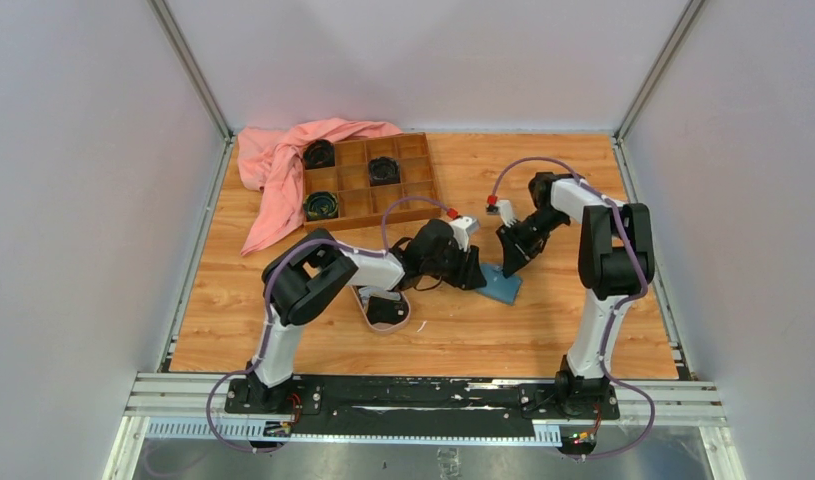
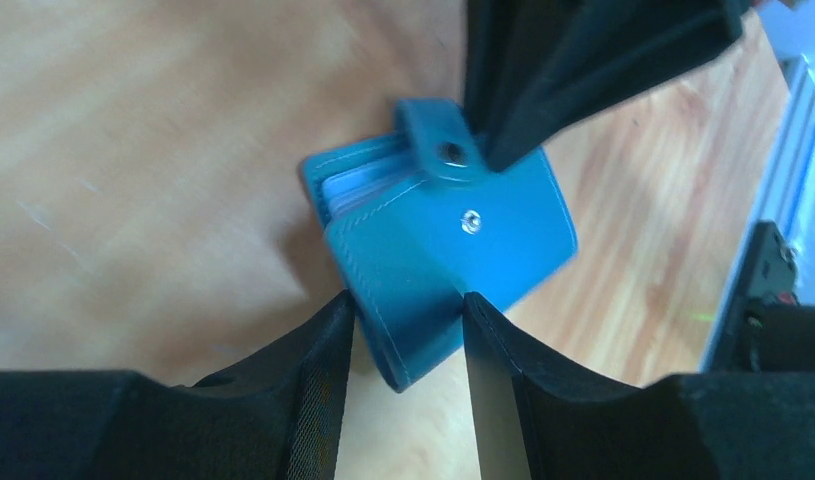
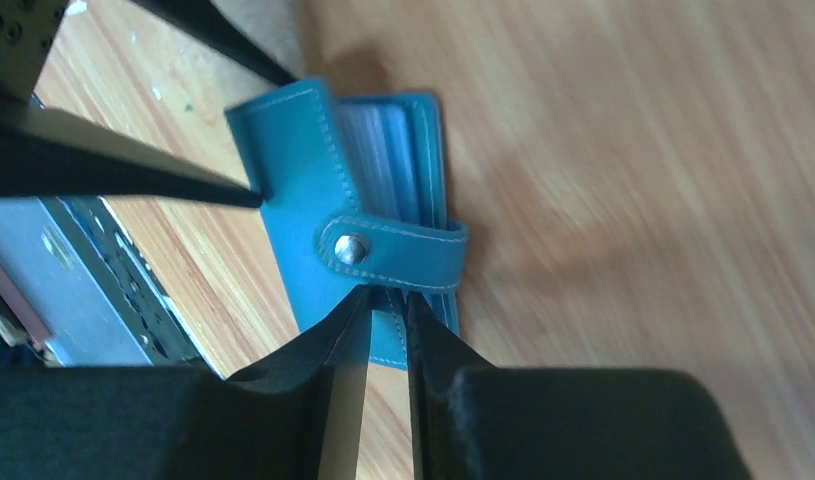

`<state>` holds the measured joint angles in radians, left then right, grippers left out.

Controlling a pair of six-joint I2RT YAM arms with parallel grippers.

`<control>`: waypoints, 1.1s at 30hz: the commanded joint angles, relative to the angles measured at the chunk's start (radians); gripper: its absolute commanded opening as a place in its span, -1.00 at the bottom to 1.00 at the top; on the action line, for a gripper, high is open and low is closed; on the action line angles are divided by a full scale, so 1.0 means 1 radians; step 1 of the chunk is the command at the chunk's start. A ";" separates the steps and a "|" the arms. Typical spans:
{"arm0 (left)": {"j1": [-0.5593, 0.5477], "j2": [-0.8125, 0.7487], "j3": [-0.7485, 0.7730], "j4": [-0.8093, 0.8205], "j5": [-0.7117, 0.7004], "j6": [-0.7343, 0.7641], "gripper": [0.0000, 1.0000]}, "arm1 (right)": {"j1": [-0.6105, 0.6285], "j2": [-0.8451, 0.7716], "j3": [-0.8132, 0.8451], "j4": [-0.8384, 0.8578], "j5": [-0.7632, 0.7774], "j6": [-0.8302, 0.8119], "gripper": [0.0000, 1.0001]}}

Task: Put the credit cards into the card holder
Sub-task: Close the card holder at the center of the board.

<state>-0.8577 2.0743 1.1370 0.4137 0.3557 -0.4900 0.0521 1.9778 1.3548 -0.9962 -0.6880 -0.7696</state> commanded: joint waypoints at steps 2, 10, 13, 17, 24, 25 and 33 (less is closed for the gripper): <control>-0.120 -0.076 -0.149 0.060 -0.065 -0.121 -0.10 | 0.113 0.011 0.010 -0.074 0.021 -0.150 -0.53; -0.132 -0.351 -0.351 0.060 -0.301 0.030 0.01 | 0.064 -0.157 -0.004 -0.097 0.100 -0.171 0.02; -0.114 -0.456 -0.384 0.060 -0.320 0.184 0.07 | 0.032 -0.250 -0.006 -0.128 0.066 -0.190 0.07; -0.061 -0.535 -0.372 0.063 -0.275 0.297 0.63 | 0.008 -0.390 -0.022 -0.144 -0.094 -0.166 0.06; 0.091 -0.394 -0.172 0.063 0.189 0.069 1.00 | 0.008 -0.390 -0.190 0.014 -0.191 0.079 -0.62; 0.084 -0.381 -0.157 0.063 0.196 0.064 1.00 | 0.008 -0.343 -0.191 0.015 -0.173 0.097 -0.71; 0.005 -0.300 -0.013 -0.234 0.003 0.269 0.86 | -0.009 -0.125 -0.140 0.025 -0.108 0.164 -0.91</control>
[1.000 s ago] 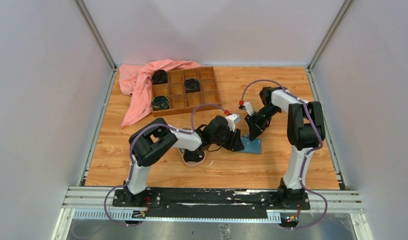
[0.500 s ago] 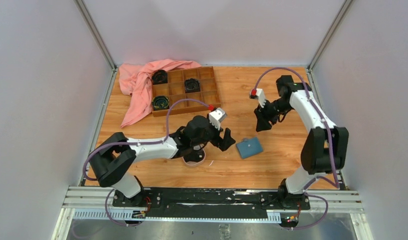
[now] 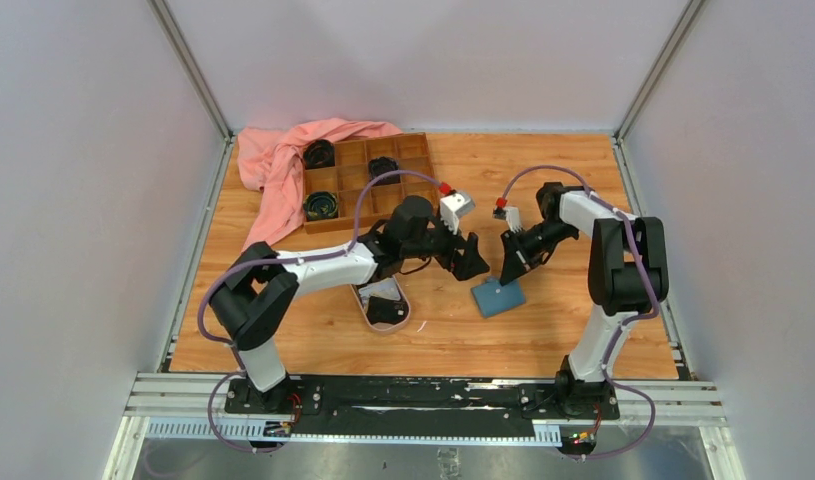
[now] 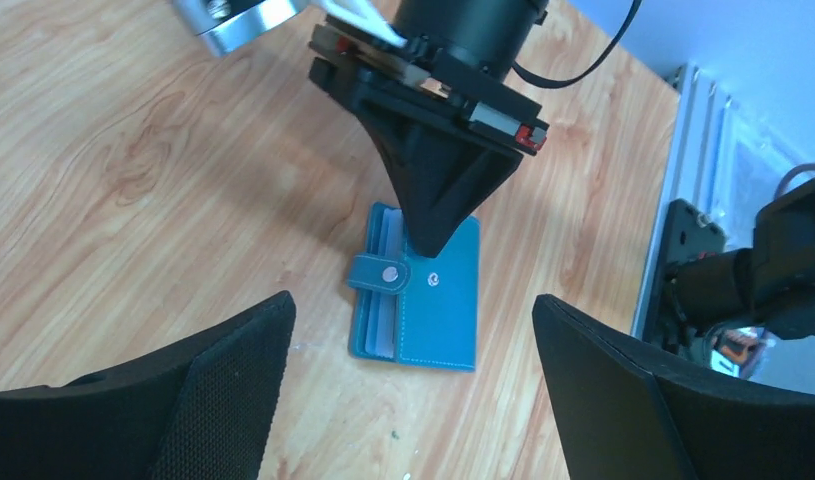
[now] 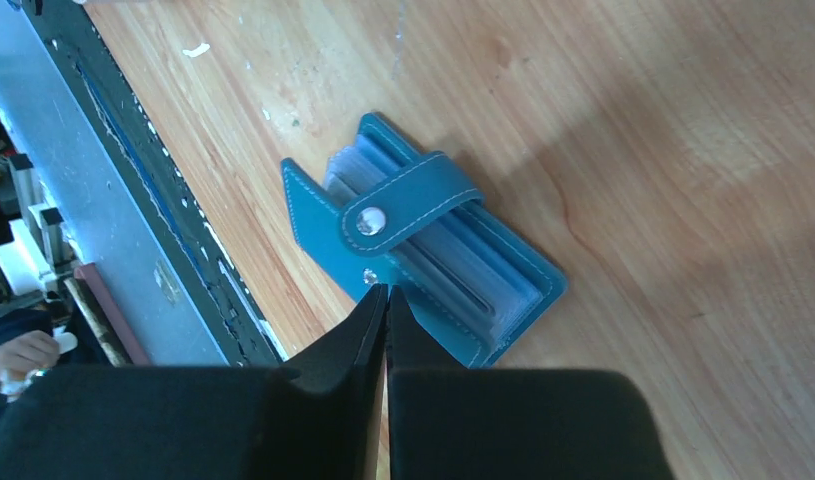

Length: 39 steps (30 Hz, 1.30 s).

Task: Put the credit cards into the card holder
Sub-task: Close the card holder at the center of the board.

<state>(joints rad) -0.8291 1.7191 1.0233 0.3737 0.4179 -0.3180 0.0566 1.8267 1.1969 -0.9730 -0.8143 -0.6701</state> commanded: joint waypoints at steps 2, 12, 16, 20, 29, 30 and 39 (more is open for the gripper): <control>-0.040 0.103 0.191 -0.335 -0.085 0.131 0.74 | -0.014 0.048 0.024 0.006 0.028 0.076 -0.92; -0.138 0.271 0.452 -0.682 -0.242 0.268 0.14 | -0.021 0.086 0.013 0.025 0.073 0.105 -0.99; -0.161 0.290 0.488 -0.693 -0.250 0.301 0.13 | -0.023 0.105 0.018 0.025 0.076 0.111 -1.00; -0.180 0.313 0.514 -0.695 -0.260 0.313 0.13 | -0.022 0.106 0.018 0.023 0.076 0.111 -1.00; -0.210 0.383 0.588 -0.707 -0.275 0.307 0.05 | -0.022 0.113 0.018 0.023 0.076 0.112 -0.99; -0.212 0.390 0.595 -0.712 -0.279 0.308 0.04 | -0.023 0.115 0.018 0.023 0.076 0.112 -0.99; -0.216 0.431 0.636 -0.740 -0.323 0.317 -0.08 | -0.024 0.115 0.020 0.020 0.073 0.110 -0.99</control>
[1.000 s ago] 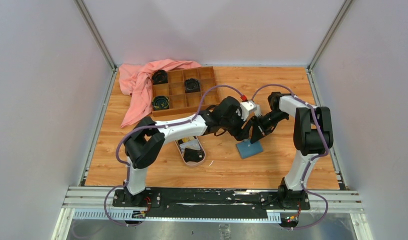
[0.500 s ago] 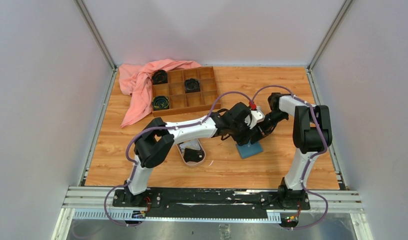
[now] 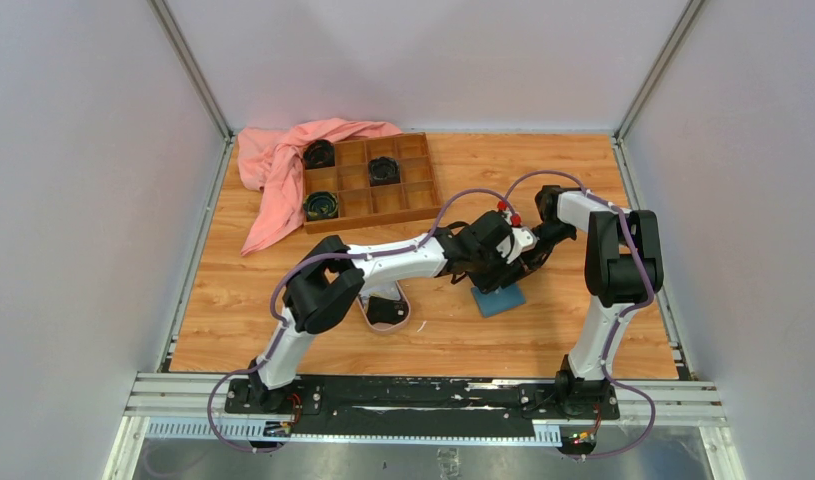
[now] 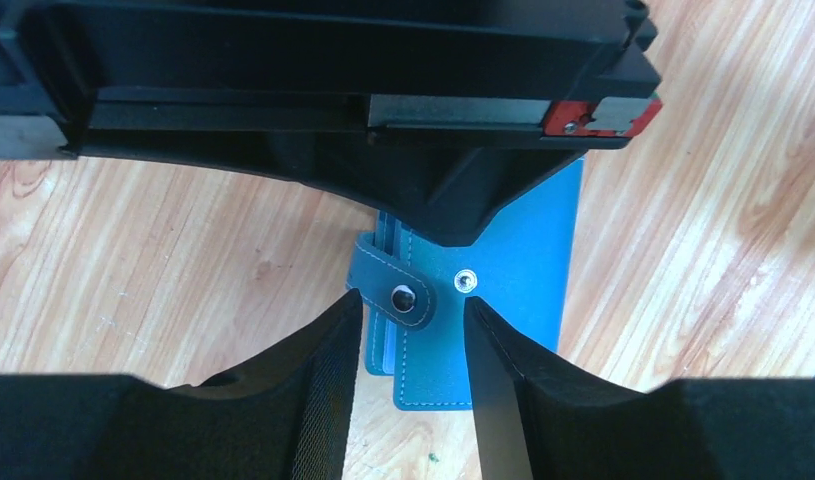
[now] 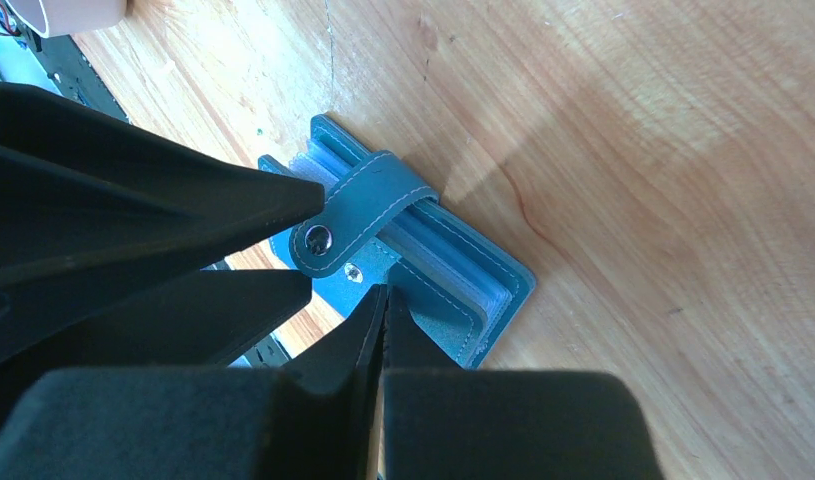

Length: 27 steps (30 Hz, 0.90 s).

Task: Put the credit cards into the card holder
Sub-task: Close the card holder at the center of the board.

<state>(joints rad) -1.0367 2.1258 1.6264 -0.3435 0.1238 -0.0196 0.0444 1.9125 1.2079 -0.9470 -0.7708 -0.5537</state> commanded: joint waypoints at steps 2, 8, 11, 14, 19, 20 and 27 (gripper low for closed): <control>-0.007 0.029 0.037 -0.021 -0.032 0.018 -0.13 | -0.011 0.028 0.009 -0.007 0.028 -0.007 -1.00; -0.006 0.043 0.062 -0.023 -0.017 0.018 -0.58 | -0.011 0.027 0.010 -0.011 0.028 -0.009 -0.99; -0.005 0.043 0.067 -0.026 -0.008 0.018 -0.99 | -0.012 0.027 0.010 -0.010 0.028 -0.010 -0.99; -0.004 0.042 0.070 -0.029 -0.001 0.015 -1.00 | -0.012 0.027 0.009 -0.012 0.028 -0.009 -0.99; 0.003 0.042 0.076 -0.044 0.023 0.017 -1.00 | -0.013 0.027 0.010 -0.013 0.028 -0.012 -1.00; 0.004 0.040 0.076 -0.046 0.038 0.018 -1.00 | -0.014 0.028 0.010 -0.012 0.028 -0.011 -0.99; 0.001 0.022 0.074 -0.067 0.093 0.018 -1.00 | -0.014 0.031 0.012 -0.012 0.034 -0.008 -0.99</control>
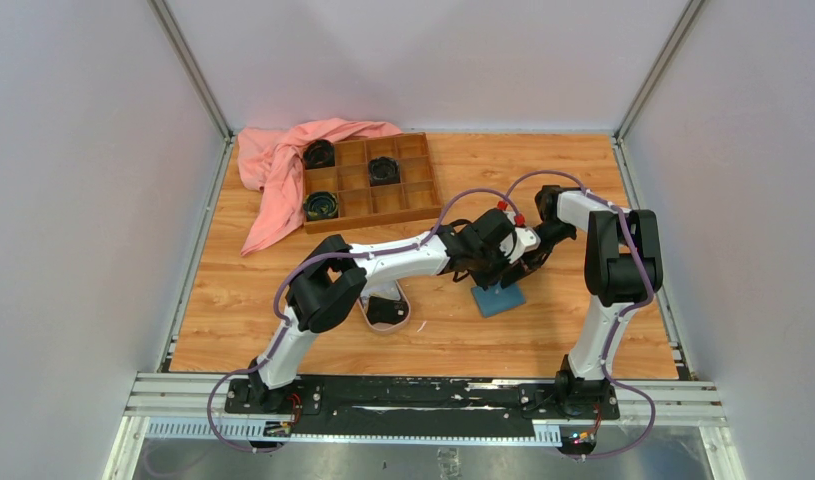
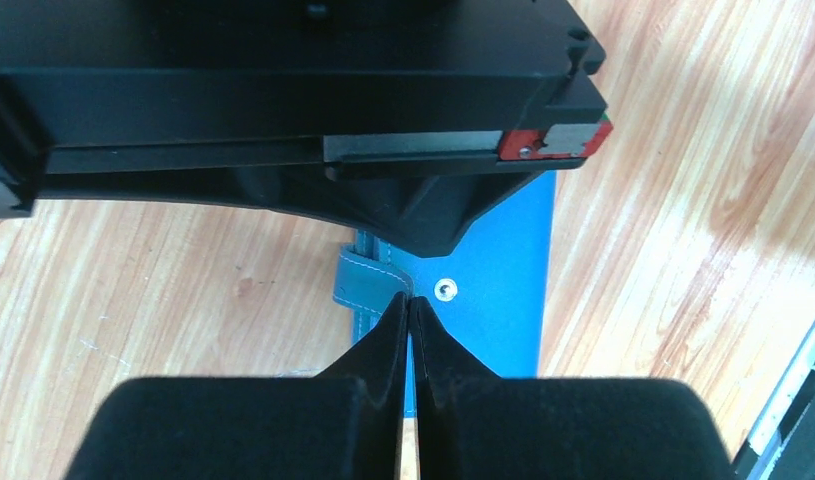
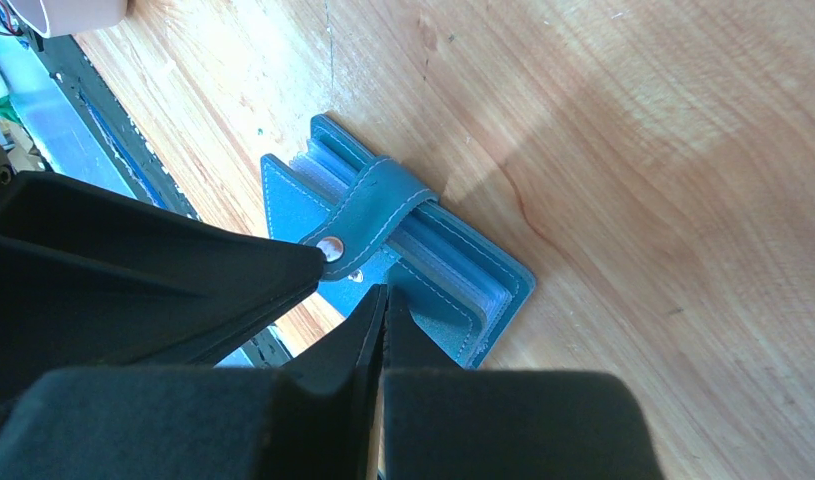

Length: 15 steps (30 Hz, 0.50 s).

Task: Put the credit cards into the card holder
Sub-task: Close the card holder at the center of the board.

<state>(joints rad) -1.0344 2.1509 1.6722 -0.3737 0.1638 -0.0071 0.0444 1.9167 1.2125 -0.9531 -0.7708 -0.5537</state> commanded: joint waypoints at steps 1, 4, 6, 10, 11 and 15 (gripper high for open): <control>-0.001 -0.005 0.025 -0.039 0.060 0.006 -1.00 | -0.014 0.027 0.007 -0.006 0.034 -0.007 -0.99; -0.005 -0.006 0.018 -0.038 0.068 0.005 -1.00 | -0.014 0.030 0.007 -0.004 0.036 -0.002 -0.99; -0.009 -0.005 0.017 -0.035 0.070 0.003 -1.00 | -0.015 0.034 0.007 -0.001 0.033 0.003 -1.00; -0.012 0.007 0.014 -0.021 0.072 -0.008 -1.00 | -0.014 0.036 0.007 -0.001 0.028 0.006 -1.00; -0.011 0.010 0.014 -0.018 0.072 -0.011 -1.00 | -0.014 0.036 0.007 -0.001 0.028 0.006 -1.00; -0.013 0.024 0.017 -0.004 0.085 -0.024 -1.00 | -0.015 0.036 0.007 0.000 0.030 0.008 -1.00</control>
<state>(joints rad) -1.0348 2.1509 1.6722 -0.3859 0.2073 -0.0128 0.0425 1.9228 1.2148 -0.9546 -0.7742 -0.5423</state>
